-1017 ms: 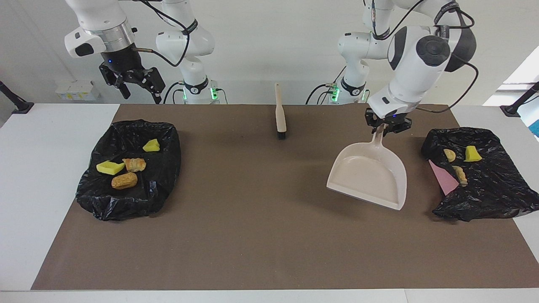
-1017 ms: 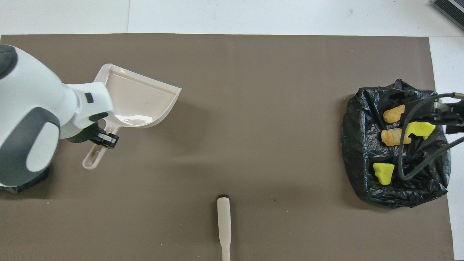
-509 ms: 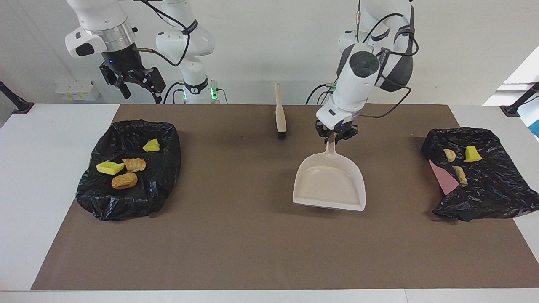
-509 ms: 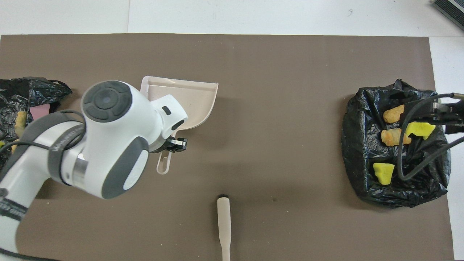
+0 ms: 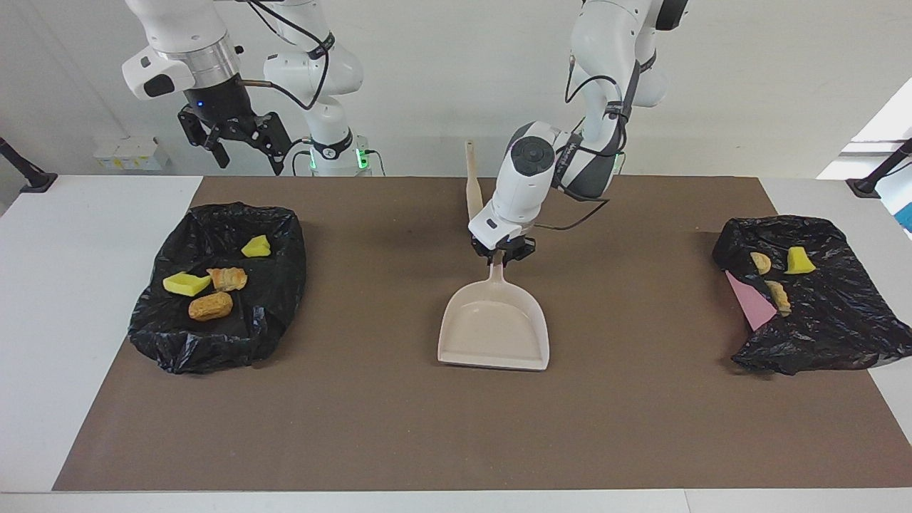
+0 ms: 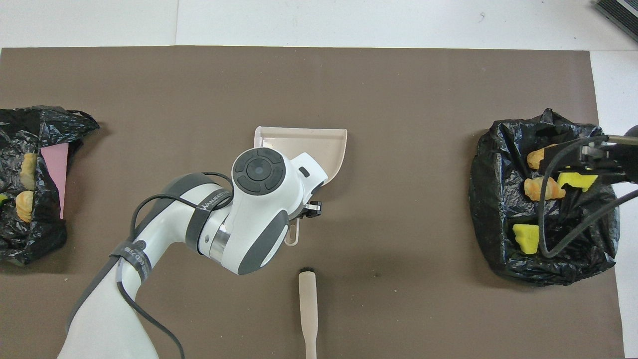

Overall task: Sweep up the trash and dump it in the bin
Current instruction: 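Lower the dustpan onto the table center with the left gripper and release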

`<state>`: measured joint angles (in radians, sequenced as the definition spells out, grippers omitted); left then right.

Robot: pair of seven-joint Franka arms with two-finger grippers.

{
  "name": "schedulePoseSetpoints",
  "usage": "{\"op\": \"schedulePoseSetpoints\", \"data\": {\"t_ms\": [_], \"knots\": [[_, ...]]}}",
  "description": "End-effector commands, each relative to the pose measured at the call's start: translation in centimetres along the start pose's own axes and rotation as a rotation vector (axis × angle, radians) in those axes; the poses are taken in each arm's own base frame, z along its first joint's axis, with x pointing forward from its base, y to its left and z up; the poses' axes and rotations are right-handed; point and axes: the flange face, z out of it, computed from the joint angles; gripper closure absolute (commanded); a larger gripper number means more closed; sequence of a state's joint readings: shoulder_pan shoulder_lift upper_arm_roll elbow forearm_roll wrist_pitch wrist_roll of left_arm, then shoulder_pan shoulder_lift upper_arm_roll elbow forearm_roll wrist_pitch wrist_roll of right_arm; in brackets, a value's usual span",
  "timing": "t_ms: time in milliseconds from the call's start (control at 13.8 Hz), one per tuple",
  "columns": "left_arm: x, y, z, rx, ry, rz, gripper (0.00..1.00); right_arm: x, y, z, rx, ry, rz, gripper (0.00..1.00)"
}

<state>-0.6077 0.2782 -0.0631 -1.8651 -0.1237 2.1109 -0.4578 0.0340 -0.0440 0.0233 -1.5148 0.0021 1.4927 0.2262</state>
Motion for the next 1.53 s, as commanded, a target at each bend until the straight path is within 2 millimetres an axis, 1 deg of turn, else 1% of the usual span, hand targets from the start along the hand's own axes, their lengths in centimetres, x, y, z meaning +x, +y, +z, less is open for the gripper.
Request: {"op": "schedulePoseSetpoints", "data": {"t_ms": [0,73,145,291,363,436,581,654,727,872,1090,1235,1453], "knots": [[-0.3,1.0,-0.9,-0.009,0.016,-0.063,0.01,-0.3,0.1,0.0,0.013,-0.022,-0.031,0.0],[0.0,0.4,-1.2,-0.009,0.018,-0.077,0.0,-0.3,0.4,0.1,0.019,-0.026,-0.025,0.0],[0.4,-0.4,-2.0,-0.015,0.029,-0.089,0.0,-0.5,0.4,0.1,0.019,-0.025,-0.025,0.0],[2.3,-3.3,-3.9,-0.028,0.05,-0.142,0.0,-0.7,0.5,0.2,0.017,-0.031,-0.025,0.0],[3.1,-4.3,-4.9,-0.035,0.061,-0.16,0.0,-0.7,0.5,0.3,0.017,-0.032,-0.025,0.0],[3.9,-5.8,-5.5,-0.039,0.069,-0.181,0.0,-0.7,0.5,0.2,0.017,-0.031,-0.025,0.0],[5.4,-9.5,-7.5,-0.053,0.098,-0.242,0.0,-0.7,0.5,0.2,0.017,-0.031,-0.027,0.0],[6.1,-10.9,-8.2,-0.057,0.106,-0.265,0.0,-0.7,0.5,0.2,0.017,-0.031,-0.027,0.0],[6.5,-11.7,-9.0,-0.063,0.117,-0.278,0.0,-0.7,0.5,0.2,0.016,-0.03,-0.028,0.0],[7.5,-14.7,-10.4,-0.063,0.125,-0.297,0.0,-0.9,0.3,0.2,0.014,-0.038,-0.031,0.0],[8.2,-18.5,-12.9,-0.055,0.105,-0.255,0.0,-1.1,0.3,0.2,0.013,-0.042,-0.033,0.0],[8.3,-21.4,-14.1,-0.047,0.083,-0.242,0.0,-1.1,0.2,0.3,0.013,-0.044,-0.036,0.0],[7.5,-25.5,-16.2,-0.042,0.069,-0.217,0.0,-1.2,0.2,0.2,0.013,-0.042,-0.036,0.0]]}}
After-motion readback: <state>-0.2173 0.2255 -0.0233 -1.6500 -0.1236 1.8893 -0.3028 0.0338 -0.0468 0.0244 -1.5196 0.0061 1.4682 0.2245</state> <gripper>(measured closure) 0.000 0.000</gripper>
